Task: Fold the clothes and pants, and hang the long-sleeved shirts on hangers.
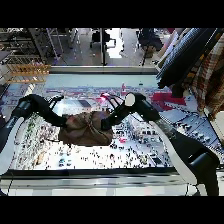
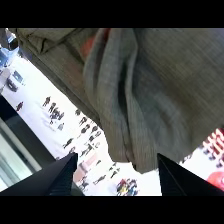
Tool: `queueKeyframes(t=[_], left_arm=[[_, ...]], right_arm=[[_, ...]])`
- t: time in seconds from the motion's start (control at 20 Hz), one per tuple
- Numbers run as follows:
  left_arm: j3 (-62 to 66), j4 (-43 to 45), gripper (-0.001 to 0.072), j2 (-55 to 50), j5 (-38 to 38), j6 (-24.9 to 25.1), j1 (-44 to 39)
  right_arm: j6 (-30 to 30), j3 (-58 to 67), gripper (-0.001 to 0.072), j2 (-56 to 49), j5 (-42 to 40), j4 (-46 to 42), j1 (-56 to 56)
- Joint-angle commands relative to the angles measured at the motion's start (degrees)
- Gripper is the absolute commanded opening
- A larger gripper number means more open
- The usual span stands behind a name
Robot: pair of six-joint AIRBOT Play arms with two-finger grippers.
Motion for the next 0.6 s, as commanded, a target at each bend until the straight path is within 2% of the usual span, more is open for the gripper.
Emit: queueKeyframes(t=[0.0,0.15,0.45,0.5,0.55], left_arm=[[0.0,-0.96,0.0013,0.28,-6.45,-1.53,0.26],[0.0,-1.31,0.0013,0.44,-7.48,-1.68,0.98],[0.0,-2.1,0.0014,0.44,-7.13,-1.66,1.31],[0.0,-2.62,0.0014,0.46,-6.97,-1.66,1.36],[0.0,-2.73,0.0014,0.46,-6.99,-1.66,1.38]], right_arm=[[-3.06,-1.07,0.0588,-2.16,-8.92,0.0,2.49],[-4.94,-1.05,0.0588,-5.31,-15.69,-0.04,4.92],[-6.54,-0.98,0.058,-9.88,-23.8,-0.17,7.32],[-6.54,-0.98,0.054,-9.92,-25.38,-0.2,7.32],[-6.54,-0.79,0.0405,-9.92,-26.27,-0.04,7.32]])
